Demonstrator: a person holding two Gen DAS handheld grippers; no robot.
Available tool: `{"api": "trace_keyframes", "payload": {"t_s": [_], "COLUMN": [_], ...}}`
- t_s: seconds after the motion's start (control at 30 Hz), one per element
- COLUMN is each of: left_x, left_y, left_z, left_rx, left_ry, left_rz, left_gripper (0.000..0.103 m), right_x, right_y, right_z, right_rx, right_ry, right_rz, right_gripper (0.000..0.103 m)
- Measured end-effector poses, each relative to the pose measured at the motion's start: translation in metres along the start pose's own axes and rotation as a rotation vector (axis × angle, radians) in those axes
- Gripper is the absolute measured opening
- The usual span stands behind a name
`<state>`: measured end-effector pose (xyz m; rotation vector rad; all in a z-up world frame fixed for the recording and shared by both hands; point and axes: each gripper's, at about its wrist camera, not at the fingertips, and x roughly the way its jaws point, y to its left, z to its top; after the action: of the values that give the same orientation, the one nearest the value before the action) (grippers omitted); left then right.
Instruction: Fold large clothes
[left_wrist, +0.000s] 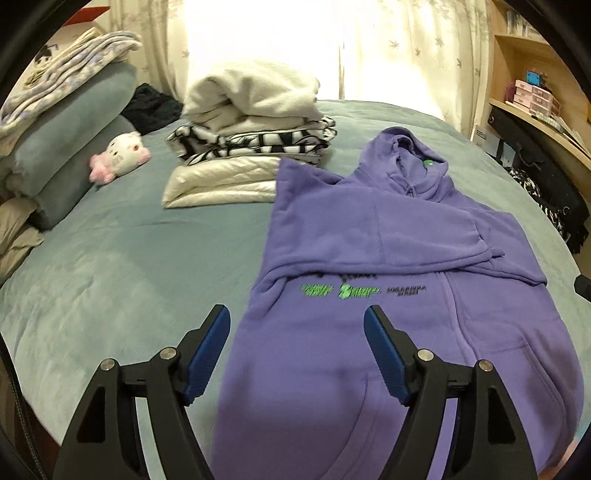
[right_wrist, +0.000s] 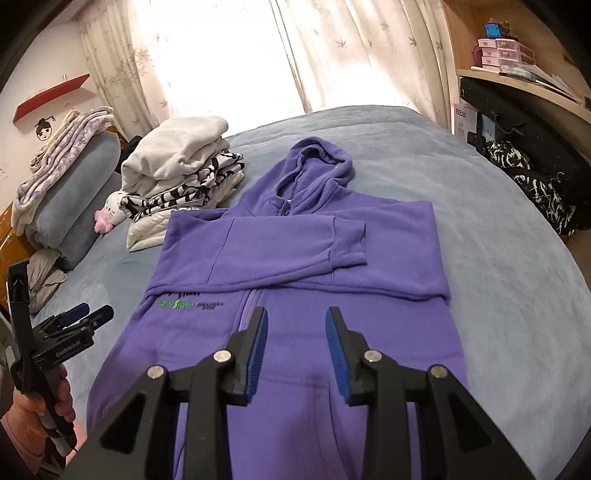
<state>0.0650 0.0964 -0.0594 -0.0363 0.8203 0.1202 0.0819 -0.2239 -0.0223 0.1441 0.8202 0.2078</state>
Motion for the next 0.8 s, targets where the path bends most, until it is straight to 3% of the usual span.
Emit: {"api": "trace_keyframes", "payload": {"t_s": [0.23, 0.33, 0.4, 0.6, 0.8], "left_x": [-0.024, -0.03, -0.03, -0.018, -0.014], "left_y": [0.042, 0.066, 0.083, 0.114, 0.107], "left_z": [-0.032, -0.051, -0.068, -0.111, -0.131], "left_rx": [-0.05, -0.067, -0.075, -0.163, -0.114], "left_ry": [0.039, 0.073, 0.113, 0.237, 0.241], "left_rz": [-0.024, -0.074, -0.13, -0.318, -0.431], "left_gripper": [0.078, 0.079, 0.079, 0.079, 0.079], "right_x": [-0.023, -0.03, -0.037, -0.055, -0.073], "right_y": [-0.016, -0.031, -0.041, -0.084, -0.126], "right_z": [-0.034, -0.053, -0.066, -0.1, -0.133], "right_rx": [0.006, 0.02, 0.025, 0.095, 0.213], "right_ry": [0.032, 0.074, 0.092, 0.147, 0.157], "right_rz": [-0.003, 0.0, -0.003, 0.005, 0.098], "right_gripper": [0.033, 0.04, 0.045, 0.045, 0.045]}}
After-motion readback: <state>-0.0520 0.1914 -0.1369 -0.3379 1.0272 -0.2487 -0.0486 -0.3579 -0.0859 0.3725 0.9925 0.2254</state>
